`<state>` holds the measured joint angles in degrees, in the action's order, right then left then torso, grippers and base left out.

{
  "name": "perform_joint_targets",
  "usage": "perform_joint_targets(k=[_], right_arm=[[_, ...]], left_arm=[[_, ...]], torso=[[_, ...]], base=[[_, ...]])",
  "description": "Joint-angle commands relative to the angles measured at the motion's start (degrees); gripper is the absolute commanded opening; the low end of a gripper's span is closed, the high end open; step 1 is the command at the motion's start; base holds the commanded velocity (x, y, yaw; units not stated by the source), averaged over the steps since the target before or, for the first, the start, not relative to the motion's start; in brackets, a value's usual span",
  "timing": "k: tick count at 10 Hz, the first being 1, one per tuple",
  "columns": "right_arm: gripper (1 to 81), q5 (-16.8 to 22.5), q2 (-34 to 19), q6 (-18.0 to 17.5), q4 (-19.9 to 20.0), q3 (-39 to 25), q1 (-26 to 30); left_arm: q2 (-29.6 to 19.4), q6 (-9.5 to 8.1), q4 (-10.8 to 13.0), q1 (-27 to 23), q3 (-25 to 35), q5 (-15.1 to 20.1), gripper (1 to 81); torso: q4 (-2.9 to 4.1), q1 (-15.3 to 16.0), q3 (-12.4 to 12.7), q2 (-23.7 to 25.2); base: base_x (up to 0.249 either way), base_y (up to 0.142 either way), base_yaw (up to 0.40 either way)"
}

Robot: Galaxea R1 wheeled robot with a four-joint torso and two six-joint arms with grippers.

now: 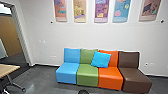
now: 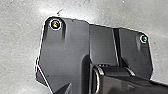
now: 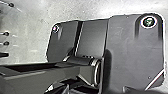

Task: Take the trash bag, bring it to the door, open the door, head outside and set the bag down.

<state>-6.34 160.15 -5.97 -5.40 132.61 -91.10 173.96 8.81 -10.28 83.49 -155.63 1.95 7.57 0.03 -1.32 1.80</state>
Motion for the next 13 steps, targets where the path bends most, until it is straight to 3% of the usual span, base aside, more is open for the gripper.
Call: perform_joint_targets(k=[1,5,13], right_arm=[[81.1,2.74,-0.68,0.61,-0.75,-0.70,2.54],[81.1,2.74,-0.59,0.61,-0.84,-0.34,2.45],[81.1,2.74,-0.51,0.61,-0.84,-0.17,2.36]], left_arm=[[0.16,0.06,0.26,-3.46,0.23,3.41,81.1],[0.16,0.06,0.26,-3.46,0.23,3.41,81.1],[0.08,0.06,0.26,-3.46,0.23,3.41,81.1]], torso=[[0.00,0.00,0.00,0.00],[0.00,0.00,0.00,0.00],[0.00,0.00,0.00,0.00]], base=[[0.138,0.000,0.000],[0.137,0.000,0.000],[0.133,0.068,0.000]])
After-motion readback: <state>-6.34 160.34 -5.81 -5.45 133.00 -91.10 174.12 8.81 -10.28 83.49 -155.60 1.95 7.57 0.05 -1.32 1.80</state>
